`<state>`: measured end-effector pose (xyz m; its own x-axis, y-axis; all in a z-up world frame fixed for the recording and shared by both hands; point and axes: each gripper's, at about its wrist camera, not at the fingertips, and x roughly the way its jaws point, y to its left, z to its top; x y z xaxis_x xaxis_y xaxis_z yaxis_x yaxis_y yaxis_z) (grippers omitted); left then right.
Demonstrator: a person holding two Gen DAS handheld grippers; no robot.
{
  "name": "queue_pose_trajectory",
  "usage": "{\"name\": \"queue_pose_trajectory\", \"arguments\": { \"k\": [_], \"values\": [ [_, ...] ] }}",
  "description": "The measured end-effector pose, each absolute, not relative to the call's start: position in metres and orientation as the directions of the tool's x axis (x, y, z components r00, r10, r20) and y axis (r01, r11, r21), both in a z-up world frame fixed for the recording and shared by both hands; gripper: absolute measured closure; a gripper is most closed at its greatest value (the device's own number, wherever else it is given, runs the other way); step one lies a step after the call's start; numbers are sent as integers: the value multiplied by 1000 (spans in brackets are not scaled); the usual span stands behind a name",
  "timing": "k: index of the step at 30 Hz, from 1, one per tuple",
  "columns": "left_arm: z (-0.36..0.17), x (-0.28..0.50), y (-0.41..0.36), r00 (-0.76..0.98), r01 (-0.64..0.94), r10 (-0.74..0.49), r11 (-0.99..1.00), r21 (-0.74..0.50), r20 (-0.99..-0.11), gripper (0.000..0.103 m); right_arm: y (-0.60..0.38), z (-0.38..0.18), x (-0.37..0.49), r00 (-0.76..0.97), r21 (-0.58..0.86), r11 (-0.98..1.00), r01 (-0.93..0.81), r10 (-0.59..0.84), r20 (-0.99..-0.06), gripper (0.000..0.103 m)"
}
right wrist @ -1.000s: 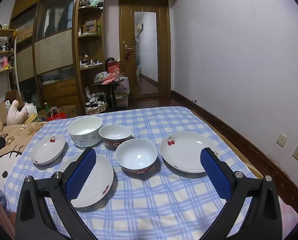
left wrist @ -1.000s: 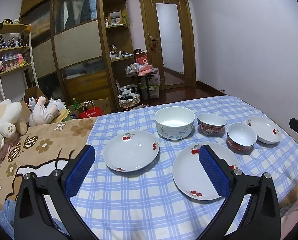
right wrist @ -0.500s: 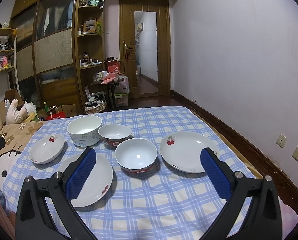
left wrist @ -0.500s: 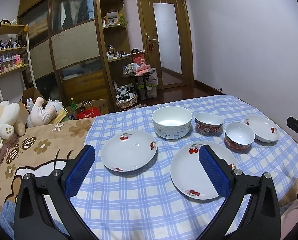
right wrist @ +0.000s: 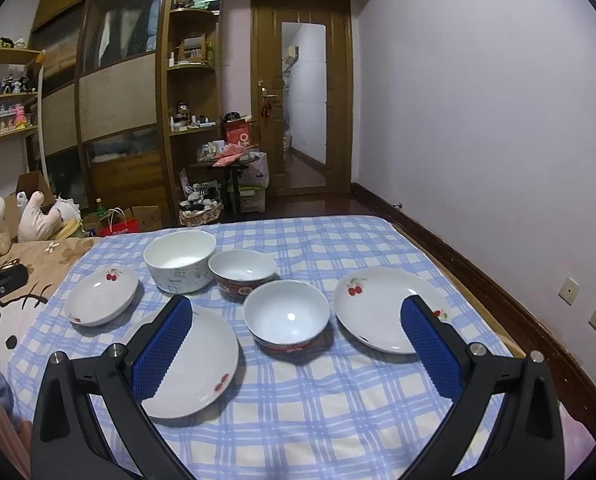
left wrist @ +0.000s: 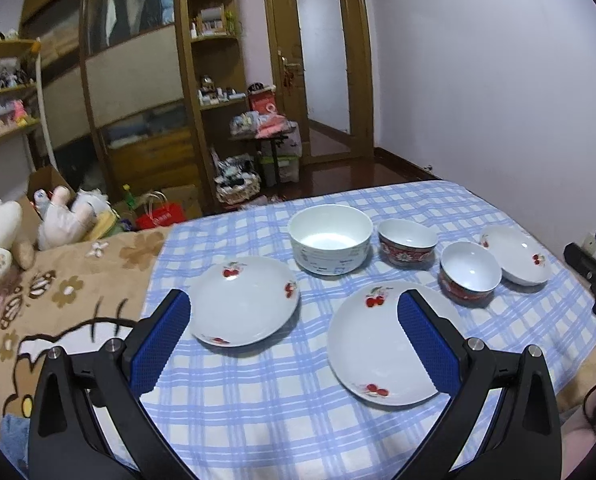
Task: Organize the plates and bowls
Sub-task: 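Move both grippers to the large cherry plate and close on its rim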
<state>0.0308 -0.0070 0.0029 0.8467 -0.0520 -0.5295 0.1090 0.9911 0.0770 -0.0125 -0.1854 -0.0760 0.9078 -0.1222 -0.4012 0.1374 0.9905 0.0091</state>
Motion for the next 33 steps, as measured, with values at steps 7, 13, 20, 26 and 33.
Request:
{"name": "queue_pose_trajectory", "arguments": {
  "k": [7, 13, 20, 26, 33],
  "values": [
    [5, 58, -16, 820, 125, -50, 988, 94, -570, 1, -175, -68, 9, 904, 45, 993, 105, -77, -420, 0],
    [3, 86, -19, 794, 136, -62, 988, 77, -605, 1, -163, -70, 34, 893, 46, 995, 84, -55, -448, 0],
    [-15, 115, -28, 761, 153, -73, 986, 69, -645, 1, -151, -85, 57, 882, 47, 996, 76, -46, -469, 0],
    [-42, 133, -34, 701, 182, -98, 982, 44, -707, 1, -144, -106, 72, 853, 46, 997, 63, -30, -522, 0],
    [-74, 146, -37, 632, 190, -84, 981, 49, -771, 1, -142, -128, 82, 820, 48, 997, 52, -15, -572, 0]
  ]
}}
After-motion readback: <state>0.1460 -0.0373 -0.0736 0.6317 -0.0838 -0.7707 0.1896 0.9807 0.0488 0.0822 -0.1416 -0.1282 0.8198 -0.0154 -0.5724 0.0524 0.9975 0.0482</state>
